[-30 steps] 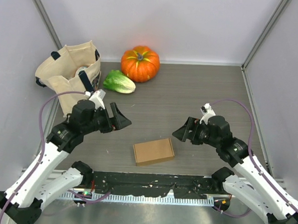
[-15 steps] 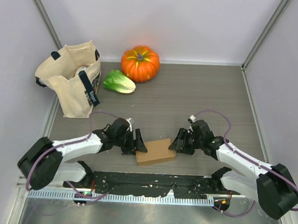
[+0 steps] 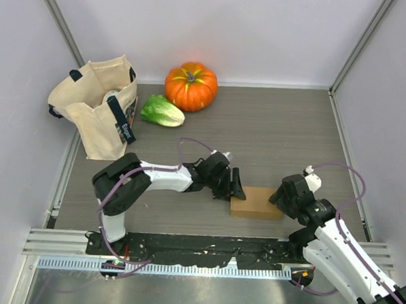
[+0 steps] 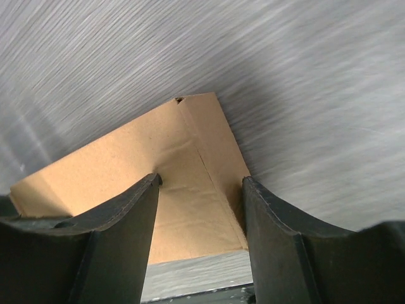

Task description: Fold the paper box

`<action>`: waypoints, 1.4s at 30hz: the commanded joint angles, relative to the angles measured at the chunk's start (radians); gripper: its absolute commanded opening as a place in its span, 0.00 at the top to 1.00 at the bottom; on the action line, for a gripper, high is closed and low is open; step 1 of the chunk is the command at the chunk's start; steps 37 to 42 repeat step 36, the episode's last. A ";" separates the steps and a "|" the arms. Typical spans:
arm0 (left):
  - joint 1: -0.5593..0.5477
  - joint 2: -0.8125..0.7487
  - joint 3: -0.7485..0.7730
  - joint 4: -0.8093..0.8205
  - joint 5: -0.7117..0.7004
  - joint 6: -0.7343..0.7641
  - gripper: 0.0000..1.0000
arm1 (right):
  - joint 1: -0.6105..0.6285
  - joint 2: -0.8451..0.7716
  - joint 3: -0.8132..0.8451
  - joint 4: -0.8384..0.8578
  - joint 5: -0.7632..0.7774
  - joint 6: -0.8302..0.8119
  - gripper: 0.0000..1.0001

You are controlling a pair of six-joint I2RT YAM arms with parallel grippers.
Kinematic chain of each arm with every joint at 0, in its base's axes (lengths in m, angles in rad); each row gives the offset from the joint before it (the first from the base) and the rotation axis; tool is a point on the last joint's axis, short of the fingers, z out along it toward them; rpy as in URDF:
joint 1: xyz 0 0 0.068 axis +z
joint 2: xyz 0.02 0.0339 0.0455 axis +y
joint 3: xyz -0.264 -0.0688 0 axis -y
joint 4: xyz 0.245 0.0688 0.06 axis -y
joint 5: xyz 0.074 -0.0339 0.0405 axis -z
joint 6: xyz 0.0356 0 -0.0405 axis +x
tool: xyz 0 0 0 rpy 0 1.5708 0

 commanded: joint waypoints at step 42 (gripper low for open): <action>-0.013 -1.048 0.363 -0.808 -0.704 0.550 0.00 | -0.110 -0.248 0.953 -0.053 0.160 -0.545 0.12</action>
